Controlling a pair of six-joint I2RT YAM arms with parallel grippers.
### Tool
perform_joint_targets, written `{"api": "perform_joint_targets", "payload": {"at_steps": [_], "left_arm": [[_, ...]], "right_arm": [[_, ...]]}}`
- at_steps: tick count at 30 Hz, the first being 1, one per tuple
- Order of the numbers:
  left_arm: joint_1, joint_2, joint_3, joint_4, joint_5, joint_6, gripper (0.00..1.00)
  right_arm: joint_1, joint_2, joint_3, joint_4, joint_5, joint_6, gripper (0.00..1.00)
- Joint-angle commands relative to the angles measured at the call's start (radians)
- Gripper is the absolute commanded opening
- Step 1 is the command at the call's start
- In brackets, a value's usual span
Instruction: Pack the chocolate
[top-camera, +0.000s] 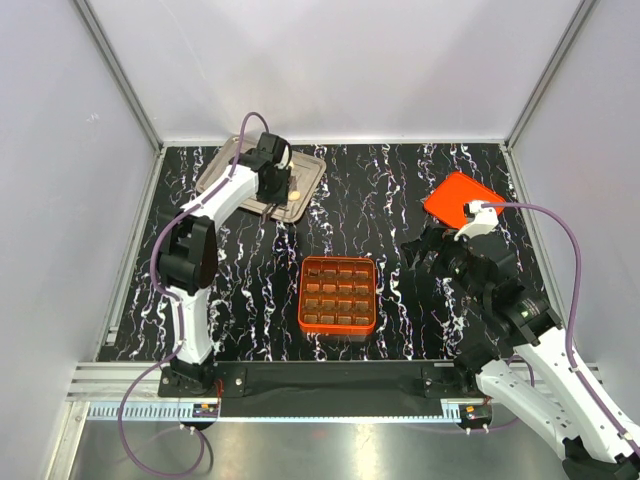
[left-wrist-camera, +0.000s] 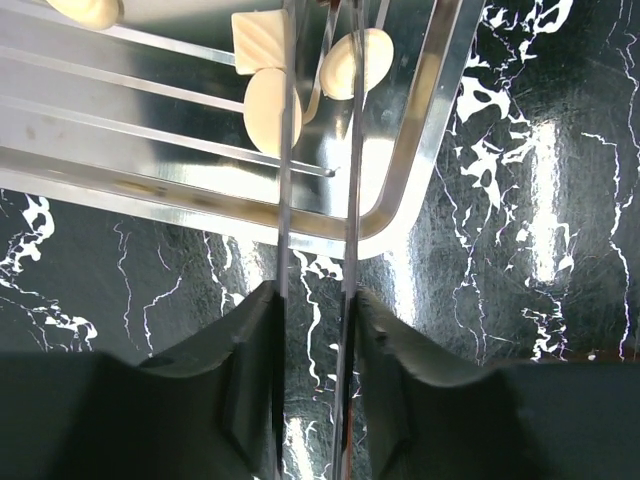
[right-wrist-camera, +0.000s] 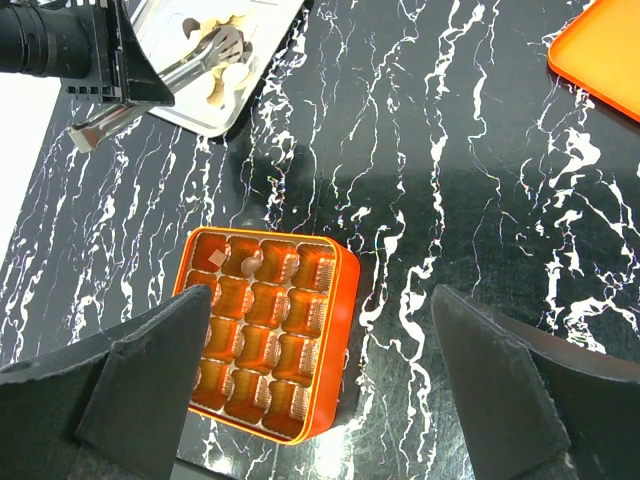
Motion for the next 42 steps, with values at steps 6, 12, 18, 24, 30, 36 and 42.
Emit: {"api": "perform_joint_targets", "payload": {"at_steps": [6, 12, 18, 24, 30, 36, 42], "left_arm": [[0.001, -0.099, 0.055, 0.029, 0.024, 0.020, 0.31], [-0.014, -0.203, 0.075, -0.041, 0.024, 0.012, 0.29], [-0.080, -0.352, -0.001, -0.120, 0.030, -0.014, 0.28], [-0.224, -0.567, -0.182, -0.118, 0.094, -0.032, 0.28], [-0.361, -0.713, -0.340, -0.123, 0.096, -0.101, 0.29], [-0.436, -0.803, -0.489, -0.065, 0.139, -0.149, 0.29], [-0.491, -0.817, -0.552, -0.029, 0.153, -0.172, 0.29]], "right_arm": [[0.003, -0.004, 0.024, 0.025, 0.028, -0.009, 1.00], [0.004, -0.017, 0.034, 0.002, 0.044, -0.004, 1.00], [0.004, -0.044, 0.047, -0.041, 0.060, -0.003, 1.00], [0.004, -0.066, 0.041, -0.078, 0.084, -0.004, 1.00], [0.004, -0.069, 0.031, -0.089, 0.084, 0.002, 1.00], [0.003, -0.072, 0.024, -0.092, 0.089, 0.016, 1.00], [0.004, -0.072, 0.034, -0.100, 0.103, 0.014, 1.00]]}}
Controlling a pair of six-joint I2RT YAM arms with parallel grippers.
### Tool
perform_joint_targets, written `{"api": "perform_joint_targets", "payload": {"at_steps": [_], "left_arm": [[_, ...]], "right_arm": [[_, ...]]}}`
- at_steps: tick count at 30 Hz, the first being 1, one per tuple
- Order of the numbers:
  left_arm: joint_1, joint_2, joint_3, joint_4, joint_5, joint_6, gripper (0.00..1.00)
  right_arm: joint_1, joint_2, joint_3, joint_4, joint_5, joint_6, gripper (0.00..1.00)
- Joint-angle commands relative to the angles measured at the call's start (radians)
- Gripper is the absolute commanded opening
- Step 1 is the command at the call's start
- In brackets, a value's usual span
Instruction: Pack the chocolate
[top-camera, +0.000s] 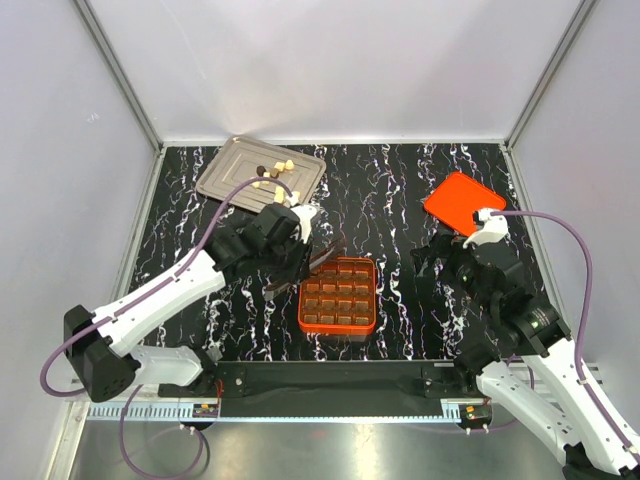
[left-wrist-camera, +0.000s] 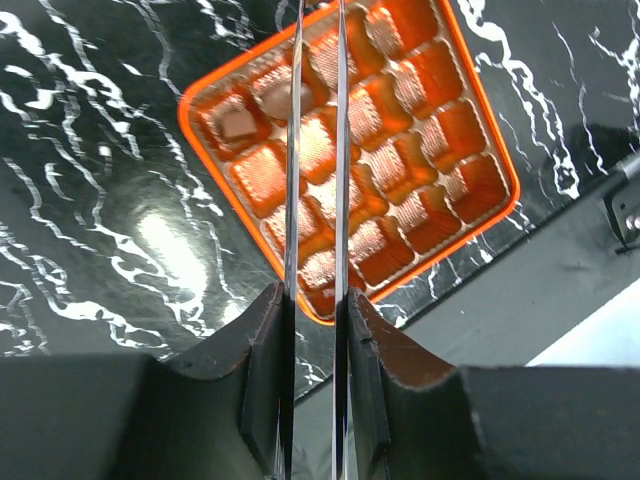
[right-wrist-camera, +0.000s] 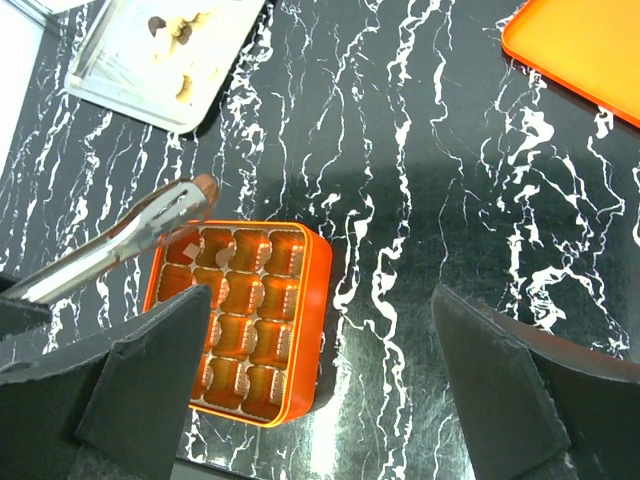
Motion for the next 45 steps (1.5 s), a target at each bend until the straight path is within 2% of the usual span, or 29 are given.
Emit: {"api": "perform_joint_targets", "payload": {"at_steps": [1, 14, 22, 30, 32, 35, 41, 45], "left_arm": [[-0.029, -0.025, -0.014, 0.081, 0.025, -0.027, 0.30], [-0.071, 0.012, -0.067, 0.090, 0.002, -0.029, 0.30], [-0.079, 0.040, -0.067, 0.091, 0.014, -0.018, 0.36], [-0.079, 0.055, -0.003, 0.041, -0.021, -0.021, 0.48], [-0.079, 0.049, 0.017, 0.029, -0.027, -0.020, 0.49], [-0.079, 0.054, 0.101, -0.016, -0.074, -0.020, 0.48], [-0.069, 0.118, 0.431, -0.152, -0.257, 0.014, 0.48], [-0.011, 0.210, 0.542, -0.202, -0.338, 0.036, 0.49]], "right_arm": [[0.003, -0.010, 0.035, -0.004, 0.052, 0.007, 1.00], [0.004, -0.014, 0.044, -0.009, 0.059, -0.007, 1.00], [0.004, -0.004, 0.046, 0.010, 0.049, -0.002, 1.00], [0.004, -0.005, 0.052, 0.008, 0.051, -0.004, 1.00], [0.004, -0.004, 0.051, 0.005, 0.052, -0.004, 0.99], [0.004, -0.004, 0.049, 0.010, 0.049, -0.004, 1.00], [0.006, -0.002, 0.049, 0.016, 0.048, -0.002, 1.00], [0.004, -0.005, 0.046, 0.016, 0.046, 0.002, 1.00]]}}
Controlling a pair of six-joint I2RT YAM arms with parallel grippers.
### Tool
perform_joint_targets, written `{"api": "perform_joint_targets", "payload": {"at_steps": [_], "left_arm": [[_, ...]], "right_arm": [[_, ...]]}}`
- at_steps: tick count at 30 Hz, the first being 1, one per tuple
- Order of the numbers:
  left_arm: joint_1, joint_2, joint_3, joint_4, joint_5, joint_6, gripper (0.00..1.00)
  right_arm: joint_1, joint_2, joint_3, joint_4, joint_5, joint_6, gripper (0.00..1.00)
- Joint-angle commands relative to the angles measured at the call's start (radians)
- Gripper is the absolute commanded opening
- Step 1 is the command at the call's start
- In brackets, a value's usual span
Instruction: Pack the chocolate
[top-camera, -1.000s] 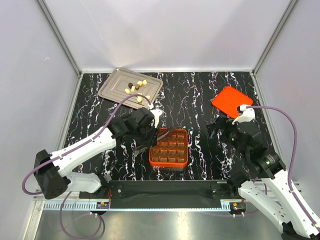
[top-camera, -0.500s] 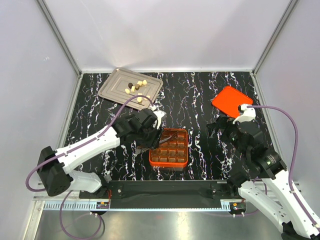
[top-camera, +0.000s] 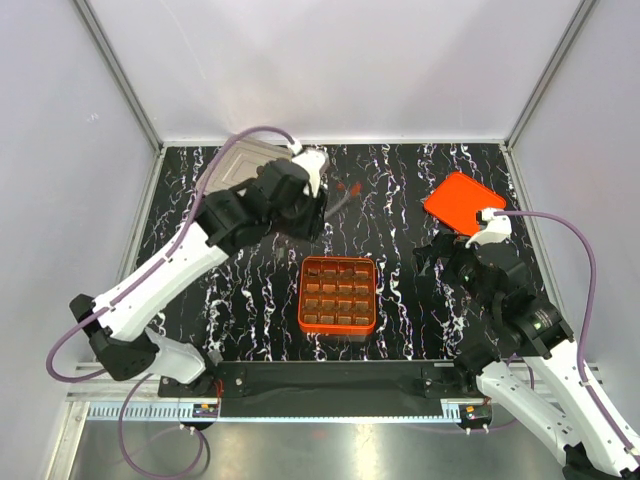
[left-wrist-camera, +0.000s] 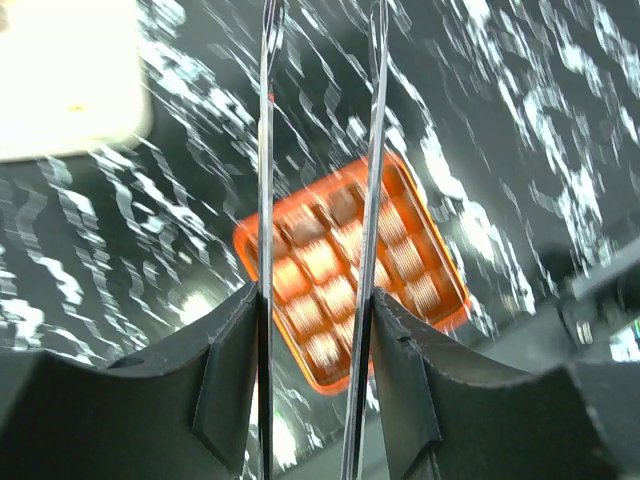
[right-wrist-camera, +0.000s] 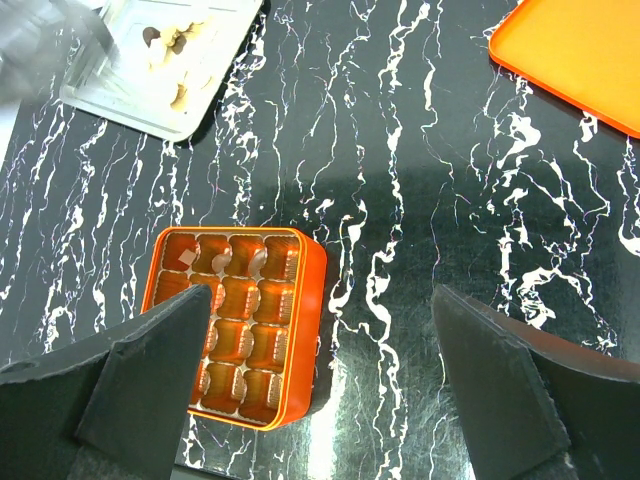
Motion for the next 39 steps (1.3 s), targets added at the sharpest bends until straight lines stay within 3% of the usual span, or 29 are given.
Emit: {"api": "perform_joint_targets", "payload": {"at_steps": [1, 7, 16, 21, 39], "left_arm": [[0.080, 0.070, 0.079, -0.049, -0.140, 0.036, 0.49], [0.263, 0.141, 0.056, 0.011, -0.149, 0.008, 0.48], [0.389, 0.279, -0.068, 0.152, -0.134, 0.005, 0.49], [0.418, 0.369, -0.073, 0.186, -0.122, 0.008, 0.49], [0.475, 0.475, -0.125, 0.288, -0.018, 0.024, 0.47]], "right_arm": [[0.004, -0.002, 0.030, 0.032, 0.023, 0.005, 1.00], [0.004, -0.004, 0.021, 0.038, 0.008, 0.009, 1.00], [0.004, 0.009, 0.005, 0.060, 0.003, -0.014, 1.00], [0.004, 0.006, 0.005, 0.060, 0.011, -0.026, 1.00], [0.004, 0.004, -0.004, 0.072, 0.011, -0.035, 1.00]]}}
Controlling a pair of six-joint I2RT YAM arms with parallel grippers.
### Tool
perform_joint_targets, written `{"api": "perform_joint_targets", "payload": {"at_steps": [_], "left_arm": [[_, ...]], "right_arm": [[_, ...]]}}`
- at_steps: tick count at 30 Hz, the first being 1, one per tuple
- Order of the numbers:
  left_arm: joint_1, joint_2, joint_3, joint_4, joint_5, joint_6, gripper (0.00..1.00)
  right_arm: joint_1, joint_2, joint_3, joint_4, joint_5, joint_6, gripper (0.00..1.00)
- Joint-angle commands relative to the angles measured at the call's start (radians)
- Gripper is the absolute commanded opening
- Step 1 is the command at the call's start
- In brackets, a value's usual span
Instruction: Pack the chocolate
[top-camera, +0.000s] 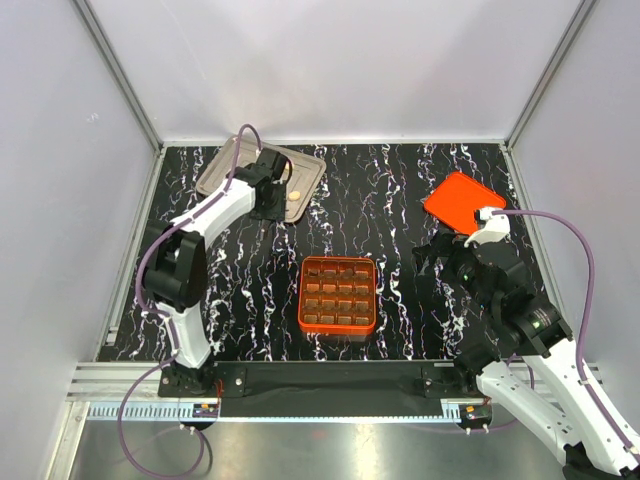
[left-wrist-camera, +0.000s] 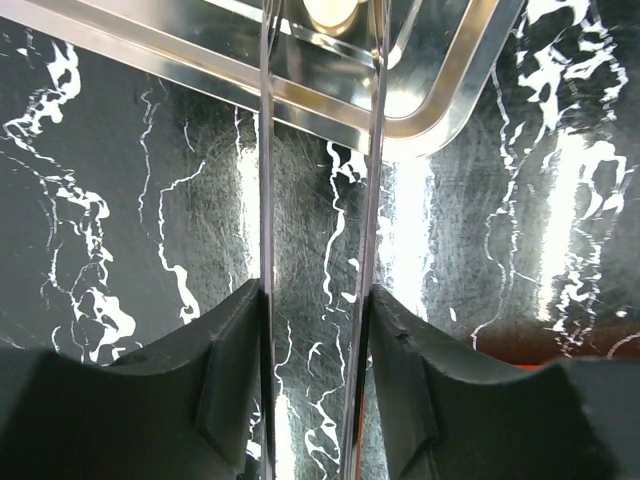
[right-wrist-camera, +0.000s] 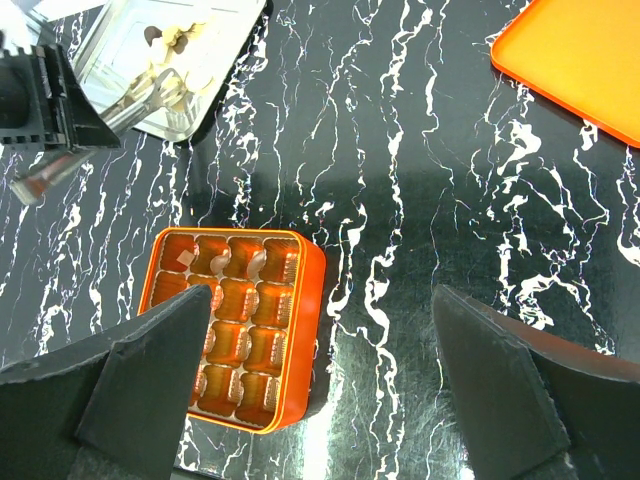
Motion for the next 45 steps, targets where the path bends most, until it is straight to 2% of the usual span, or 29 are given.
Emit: {"api": "perform_joint_targets", "payload": {"at_steps": [1, 9, 20, 29, 35, 45], "left_arm": [[0.005, 0.017, 0.009, 0.055, 0.026, 0.007, 0.45], [0.005, 0.002, 0.028, 0.001, 0.010, 0.012, 0.39], [0.003, -0.132, 0.084, -0.108, -0.028, 0.025, 0.36], [-0.021, -0.270, 0.088, -0.148, 0.042, 0.039, 0.34], [-0.174, -0.373, 0.042, -0.146, 0.055, 0.061, 0.34], [-0.452, -0.523, -0.161, -0.051, 0.110, -0.007, 0.34]], "right_arm": [[0.004, 0.001, 0.000, 0.056, 0.018, -0.014, 1.00], [0.004, 0.001, 0.006, 0.053, 0.022, -0.017, 1.00], [0.004, -0.002, 0.021, 0.042, 0.019, 0.001, 1.00], [0.003, -0.014, 0.038, 0.013, 0.019, 0.022, 1.00], [0.006, -0.029, 0.047, -0.002, 0.034, 0.026, 1.00], [0.004, -0.058, 0.050, -0.034, 0.082, 0.033, 1.00]]}}
